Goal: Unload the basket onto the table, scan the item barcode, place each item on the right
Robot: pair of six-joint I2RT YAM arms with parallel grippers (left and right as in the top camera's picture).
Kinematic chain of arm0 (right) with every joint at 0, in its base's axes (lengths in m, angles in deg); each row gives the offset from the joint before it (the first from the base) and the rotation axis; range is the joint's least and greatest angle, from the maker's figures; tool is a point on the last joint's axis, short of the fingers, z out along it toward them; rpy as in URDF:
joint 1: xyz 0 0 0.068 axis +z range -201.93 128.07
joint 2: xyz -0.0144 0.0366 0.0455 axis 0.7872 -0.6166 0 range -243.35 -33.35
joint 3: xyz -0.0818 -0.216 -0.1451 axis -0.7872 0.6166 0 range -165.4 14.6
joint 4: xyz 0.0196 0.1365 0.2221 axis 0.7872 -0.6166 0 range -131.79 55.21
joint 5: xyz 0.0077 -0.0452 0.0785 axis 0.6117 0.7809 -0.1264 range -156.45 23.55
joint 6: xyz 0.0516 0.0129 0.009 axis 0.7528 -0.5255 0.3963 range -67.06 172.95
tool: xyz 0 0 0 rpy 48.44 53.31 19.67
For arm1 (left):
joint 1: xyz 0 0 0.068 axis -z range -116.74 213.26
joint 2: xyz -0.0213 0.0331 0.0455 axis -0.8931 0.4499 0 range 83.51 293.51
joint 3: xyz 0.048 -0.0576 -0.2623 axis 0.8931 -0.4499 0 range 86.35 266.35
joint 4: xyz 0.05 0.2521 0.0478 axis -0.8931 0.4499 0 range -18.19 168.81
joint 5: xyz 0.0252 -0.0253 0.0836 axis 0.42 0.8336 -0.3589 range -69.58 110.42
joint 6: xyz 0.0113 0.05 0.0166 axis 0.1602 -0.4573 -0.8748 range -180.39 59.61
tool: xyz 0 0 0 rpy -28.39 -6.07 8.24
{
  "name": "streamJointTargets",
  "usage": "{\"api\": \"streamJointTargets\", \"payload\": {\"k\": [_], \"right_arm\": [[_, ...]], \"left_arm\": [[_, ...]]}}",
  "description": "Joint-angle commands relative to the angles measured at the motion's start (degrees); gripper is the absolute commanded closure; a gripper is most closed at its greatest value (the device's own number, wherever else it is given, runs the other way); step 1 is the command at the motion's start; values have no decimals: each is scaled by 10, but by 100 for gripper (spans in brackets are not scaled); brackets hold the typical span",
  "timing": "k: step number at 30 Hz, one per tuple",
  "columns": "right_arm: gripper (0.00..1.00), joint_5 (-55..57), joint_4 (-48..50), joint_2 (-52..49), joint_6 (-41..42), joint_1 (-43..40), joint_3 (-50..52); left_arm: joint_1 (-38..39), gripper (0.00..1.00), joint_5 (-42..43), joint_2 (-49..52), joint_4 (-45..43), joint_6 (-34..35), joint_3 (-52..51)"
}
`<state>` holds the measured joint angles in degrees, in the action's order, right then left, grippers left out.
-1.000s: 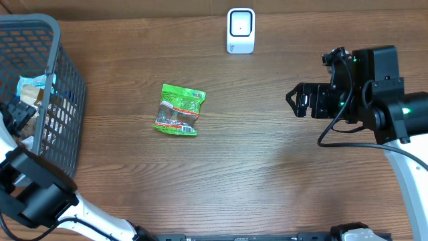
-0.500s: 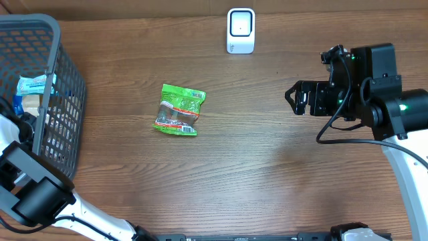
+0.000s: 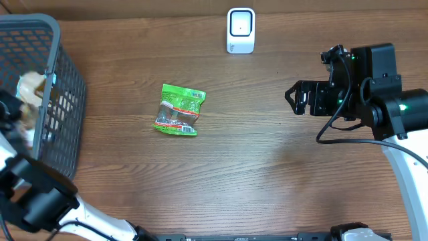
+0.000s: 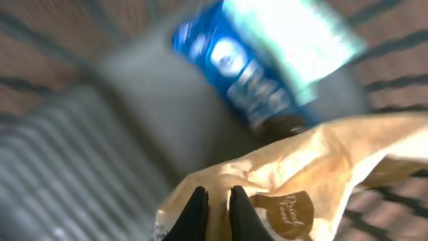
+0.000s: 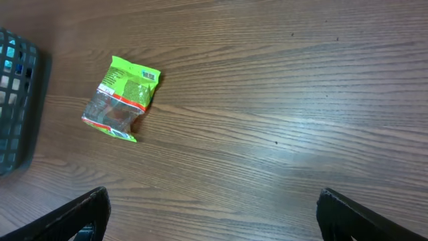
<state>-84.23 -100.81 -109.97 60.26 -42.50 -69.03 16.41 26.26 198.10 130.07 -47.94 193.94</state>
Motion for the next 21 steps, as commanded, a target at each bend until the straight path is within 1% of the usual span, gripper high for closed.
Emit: {"api": "streamJointTargets", "payload": {"k": [1,4,8,10,15,18,21], "right_arm": [[1,-4,3,1,0,2,-15],[1,-4,3,1,0,2,-15],[1,-4,3,1,0,2,-15],[1,-4,3,1,0,2,-15],[1,-3,3,1,0,2,-15],[1,-3,3,1,0,2,-15],[1,-3,7,1,-1,2,-15]], "left_arm": [[2,96,10,-89,16,0,73],[2,96,13,-130,16,0,76],[6,96,50,-165,12,0,77],[10,96,69,-202,2,0,77],[24,96,73,-300,-24,20,77],[27,96,111,-353,-23,24,77],[35,96,159,-373,2,25,77]]}}
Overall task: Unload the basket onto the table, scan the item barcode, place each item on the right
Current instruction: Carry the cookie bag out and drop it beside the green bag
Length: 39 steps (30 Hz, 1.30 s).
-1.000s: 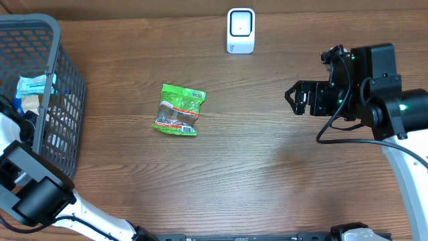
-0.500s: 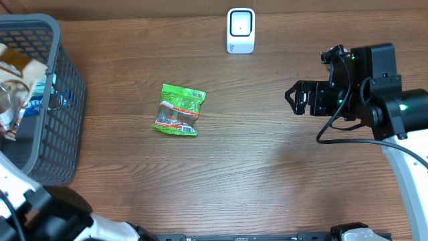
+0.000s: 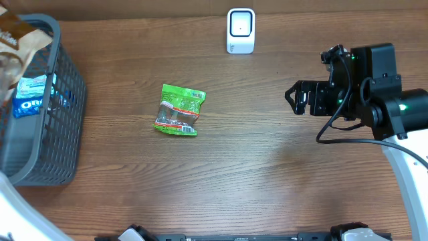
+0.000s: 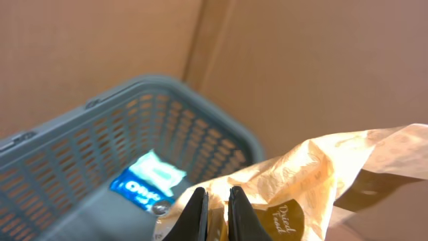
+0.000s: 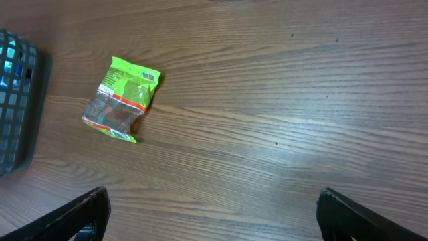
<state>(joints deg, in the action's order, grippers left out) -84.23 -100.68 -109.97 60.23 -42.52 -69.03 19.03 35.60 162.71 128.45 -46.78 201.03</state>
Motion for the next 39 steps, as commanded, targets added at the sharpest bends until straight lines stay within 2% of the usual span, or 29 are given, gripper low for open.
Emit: {"api": "streamJointTargets", "payload": {"k": [1,5,8,12,17,22,27,33,35,39], "right_arm": [[1,-3,7,1,0,2,-15],[1,-3,7,1,0,2,-15],[1,-3,9,1,0,2,-15],[1,-3,11,1,0,2,-15],[1,-3,11,1,0,2,-15],[1,-3,10,1,0,2,-15],[1,-3,6,1,0,2,-15],[1,-3,9,1,0,2,-15],[1,-3,10,1,0,2,-15],[1,-3,11,1,-1,2,-15]], "left_arm": [[19,96,92,-20,45,14,6],[69,96,104,5,144,-11,4],[123,96,103,42,183,-36,-9],[202,96,103,93,188,-47,-53],[315,96,102,162,154,-46,-119],[410,96,80,252,151,-46,-135],[445,96,22,305,170,-45,-135],[446,96,-96,312,226,-42,-140],[446,96,-98,312,228,-47,-147],[447,45,-78,312,227,-49,-162]]}}
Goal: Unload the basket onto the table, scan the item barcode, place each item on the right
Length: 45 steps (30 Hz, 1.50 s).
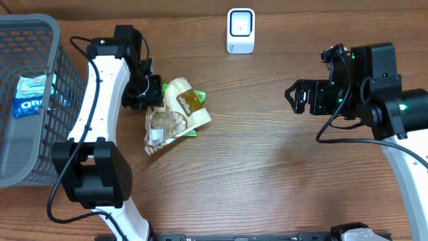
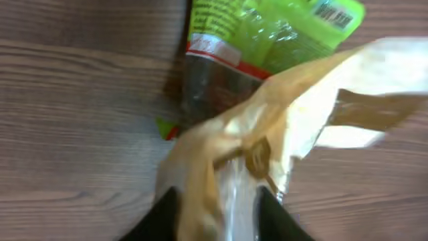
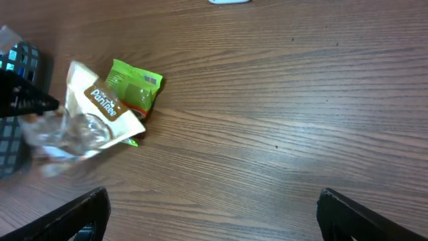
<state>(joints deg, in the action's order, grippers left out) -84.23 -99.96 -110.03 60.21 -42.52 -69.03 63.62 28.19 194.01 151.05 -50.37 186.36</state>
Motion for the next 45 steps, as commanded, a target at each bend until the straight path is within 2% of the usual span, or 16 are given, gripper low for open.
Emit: {"api": "streamJointTargets", "payload": {"k": [1,7,12,14,15,19,25,30,33,40,45], "right_arm": [[1,-3,4,1,0,2,-15],[1,-3,4,1,0,2,-15],[1,-3,3,1,0,2,-15],[1,-3,3,1,0,2,-15],[1,-3,3,1,0,2,-15],[1,-3,3,1,0,2,-15],[1,-3,2,1,0,2,-15],[0,-3,-8,1,0,2,-15],[0,-3,-17,1,0,2,-15],[0,-3,-18,1,2,2,-15],[0,-4,-19,1,5,2,-15]], "left_arm": [[1,38,2,-1,0,-13,-16],[-2,38,80,-2,-8,-58,38],[-30,37,83,-2,24,-40,238],[-52,33,64,-2,26,-18,331],[-78,27,29,-2,26,5,403],[-150,22,-75,-2,18,62,496],[-275,21,-189,26,5,150,498],[-330,24,-189,101,12,181,498],[-349,26,-185,165,18,212,498],[-352,28,-154,300,18,218,498],[-352,29,-154,366,10,287,498]]}}
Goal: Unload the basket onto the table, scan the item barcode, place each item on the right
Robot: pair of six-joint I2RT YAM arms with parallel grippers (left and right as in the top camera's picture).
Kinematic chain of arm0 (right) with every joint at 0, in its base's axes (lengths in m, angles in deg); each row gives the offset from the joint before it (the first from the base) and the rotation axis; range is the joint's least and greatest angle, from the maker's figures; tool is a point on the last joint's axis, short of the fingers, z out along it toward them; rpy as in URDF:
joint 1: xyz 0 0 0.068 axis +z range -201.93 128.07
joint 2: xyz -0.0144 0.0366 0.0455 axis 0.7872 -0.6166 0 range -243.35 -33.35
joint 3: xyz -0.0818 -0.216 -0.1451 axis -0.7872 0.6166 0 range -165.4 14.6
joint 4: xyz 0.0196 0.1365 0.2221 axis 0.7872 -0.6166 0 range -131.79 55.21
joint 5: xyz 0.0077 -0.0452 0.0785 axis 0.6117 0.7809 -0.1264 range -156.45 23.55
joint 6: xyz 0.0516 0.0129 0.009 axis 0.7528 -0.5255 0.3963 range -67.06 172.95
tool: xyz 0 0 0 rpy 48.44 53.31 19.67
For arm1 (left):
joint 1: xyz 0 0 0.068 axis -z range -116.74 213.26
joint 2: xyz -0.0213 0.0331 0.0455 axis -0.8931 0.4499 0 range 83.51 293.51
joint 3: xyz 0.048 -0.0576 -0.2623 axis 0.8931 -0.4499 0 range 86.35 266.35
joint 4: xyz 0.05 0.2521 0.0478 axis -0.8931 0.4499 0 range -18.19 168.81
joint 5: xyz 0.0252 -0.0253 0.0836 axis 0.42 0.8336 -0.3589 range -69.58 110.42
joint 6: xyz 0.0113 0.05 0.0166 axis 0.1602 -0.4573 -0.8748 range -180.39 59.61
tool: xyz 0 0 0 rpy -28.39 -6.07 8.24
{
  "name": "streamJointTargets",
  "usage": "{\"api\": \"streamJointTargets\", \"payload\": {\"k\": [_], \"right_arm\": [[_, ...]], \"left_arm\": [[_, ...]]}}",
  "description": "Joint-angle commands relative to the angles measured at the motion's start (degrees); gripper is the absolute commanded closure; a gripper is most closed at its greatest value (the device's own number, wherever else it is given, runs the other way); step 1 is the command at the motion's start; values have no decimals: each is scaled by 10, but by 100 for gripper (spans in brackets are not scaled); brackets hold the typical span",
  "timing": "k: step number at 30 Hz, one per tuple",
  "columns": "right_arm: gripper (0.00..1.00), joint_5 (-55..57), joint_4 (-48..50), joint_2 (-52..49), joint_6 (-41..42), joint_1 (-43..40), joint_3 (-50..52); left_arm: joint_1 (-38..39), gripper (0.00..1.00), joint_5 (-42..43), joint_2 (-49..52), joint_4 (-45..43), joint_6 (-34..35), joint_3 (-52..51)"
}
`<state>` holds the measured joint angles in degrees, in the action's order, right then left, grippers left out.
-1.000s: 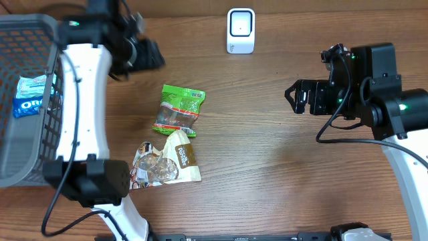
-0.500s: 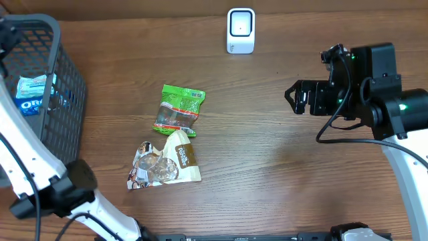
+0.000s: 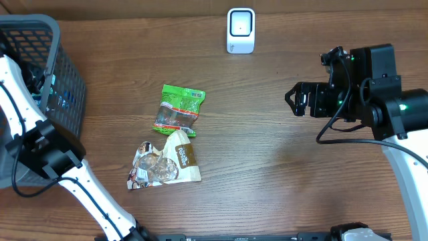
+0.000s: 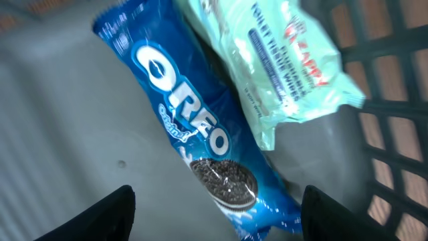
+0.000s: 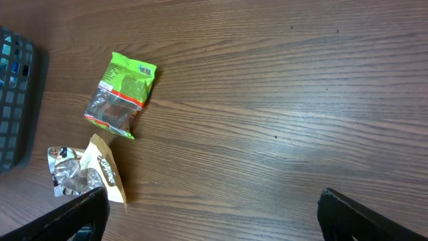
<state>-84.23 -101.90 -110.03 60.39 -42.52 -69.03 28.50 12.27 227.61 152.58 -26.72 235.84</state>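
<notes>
The white barcode scanner (image 3: 241, 30) stands at the table's far edge. A green snack packet (image 3: 179, 110) lies mid-table, and a tan snack bag (image 3: 165, 166) lies flat just in front of it; both also show in the right wrist view, packet (image 5: 122, 94) and bag (image 5: 90, 173). My left gripper (image 4: 219, 194) is open inside the grey basket (image 3: 70, 100), right above a blue Oreo pack (image 4: 194, 140) that lies beside a mint-green pack (image 4: 281, 60). My right gripper (image 3: 292, 98) hangs open above the right side of the table, holding nothing.
The basket fills the far left of the table and its wall (image 5: 13, 100) shows in the right wrist view. My left arm (image 3: 33, 144) runs from the front left up over the basket's rim. Bare wood lies between the packets and the right arm.
The tan bag, then in my left gripper over the green packet, now lies on the table in front of that packet. My left gripper is now open in the basket over the Oreo pack.
My left gripper was shut on the tan bag inside the basket, then held it above the basket, then had it at the green packet. Now the bag rests on the table and the gripper is back in the basket, open. The right arm has stayed still.
</notes>
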Motion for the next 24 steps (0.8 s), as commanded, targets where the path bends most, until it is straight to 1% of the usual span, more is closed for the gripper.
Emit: {"api": "streamJointTargets", "payload": {"k": [1,8,9,10,12,13,14,16,18,20,24], "right_arm": [[0,-4,1,1,3,2,-15],[0,-4,1,1,3,2,-15],[0,-4,1,1,3,2,-15],[0,-4,1,1,4,2,-15],[0,-4,1,1,8,2,-15],[0,-4,1,1,12,2,-15],[0,-4,1,1,12,2,-15],[0,-4,1,1,12,2,-15],[0,-4,1,1,12,2,-15],[0,-4,1,1,12,2,-15],[0,-3,1,1,12,2,-15]], "left_arm": [[-1,30,7,39,-7,54,3],[0,31,22,94,3,53,1],[0,34,23,101,6,53,0],[0,40,25,104,9,53,0],[2,59,25,107,14,48,0],[3,85,25,107,14,36,0],[3,96,25,106,14,28,0],[3,96,41,104,18,12,5],[2,96,91,91,18,-19,7],[0,96,126,71,17,-34,12],[-1,96,155,10,17,-50,35]]}}
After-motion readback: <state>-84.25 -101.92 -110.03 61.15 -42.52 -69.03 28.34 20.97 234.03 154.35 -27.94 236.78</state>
